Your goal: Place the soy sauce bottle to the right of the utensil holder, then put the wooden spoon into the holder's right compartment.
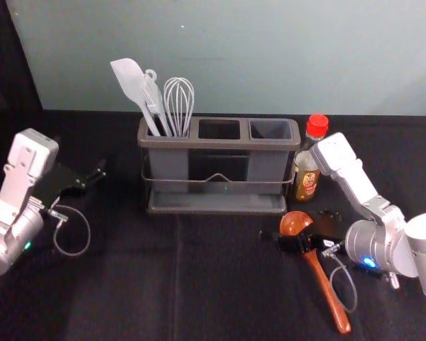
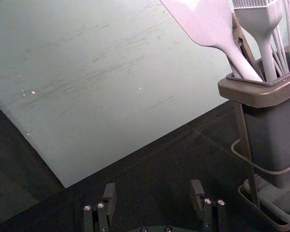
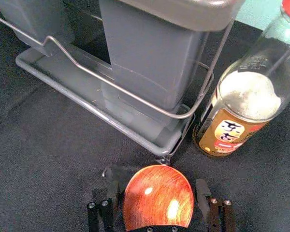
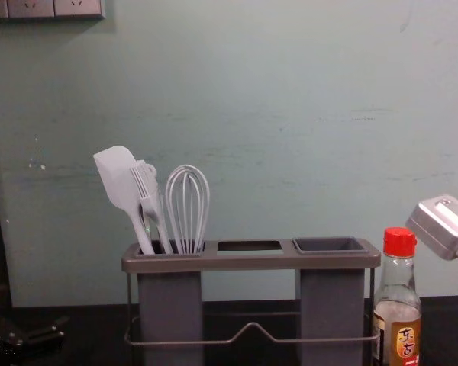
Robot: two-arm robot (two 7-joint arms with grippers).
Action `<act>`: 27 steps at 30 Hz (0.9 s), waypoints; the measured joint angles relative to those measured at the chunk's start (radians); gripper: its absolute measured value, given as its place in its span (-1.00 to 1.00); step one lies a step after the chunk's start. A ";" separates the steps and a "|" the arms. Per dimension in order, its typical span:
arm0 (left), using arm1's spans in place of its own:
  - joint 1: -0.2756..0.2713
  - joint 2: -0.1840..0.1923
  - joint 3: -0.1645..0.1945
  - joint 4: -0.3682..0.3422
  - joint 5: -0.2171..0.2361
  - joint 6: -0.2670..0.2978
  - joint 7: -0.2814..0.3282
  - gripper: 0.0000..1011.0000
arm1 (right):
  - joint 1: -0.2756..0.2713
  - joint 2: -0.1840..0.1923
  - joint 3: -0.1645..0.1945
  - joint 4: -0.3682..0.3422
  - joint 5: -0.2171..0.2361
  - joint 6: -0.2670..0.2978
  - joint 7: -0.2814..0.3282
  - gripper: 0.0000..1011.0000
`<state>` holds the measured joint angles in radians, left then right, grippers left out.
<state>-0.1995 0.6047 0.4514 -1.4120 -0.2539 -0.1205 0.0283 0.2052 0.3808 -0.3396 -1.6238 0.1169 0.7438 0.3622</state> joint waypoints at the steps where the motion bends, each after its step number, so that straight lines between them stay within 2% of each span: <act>1: 0.000 0.000 0.000 0.000 0.000 0.000 0.000 0.99 | -0.001 -0.002 0.002 0.002 -0.003 -0.002 0.001 0.98; 6: 0.000 0.000 0.000 0.000 0.000 0.000 0.000 0.99 | -0.003 -0.006 0.006 0.007 -0.012 -0.008 0.008 0.98; 15: 0.000 0.000 0.000 0.000 0.000 0.000 0.000 0.99 | -0.010 -0.016 0.020 0.002 -0.031 -0.012 0.017 0.66; 19: 0.000 0.000 0.000 0.000 0.000 0.000 0.000 0.99 | -0.015 -0.015 0.026 -0.013 -0.035 -0.010 0.018 0.66; 27: 0.000 0.000 0.000 0.000 0.000 0.000 0.000 0.99 | -0.063 0.015 0.054 -0.115 -0.037 -0.019 0.039 0.66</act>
<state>-0.1995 0.6047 0.4514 -1.4120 -0.2539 -0.1205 0.0283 0.1422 0.3959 -0.2855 -1.7390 0.0801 0.7251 0.4015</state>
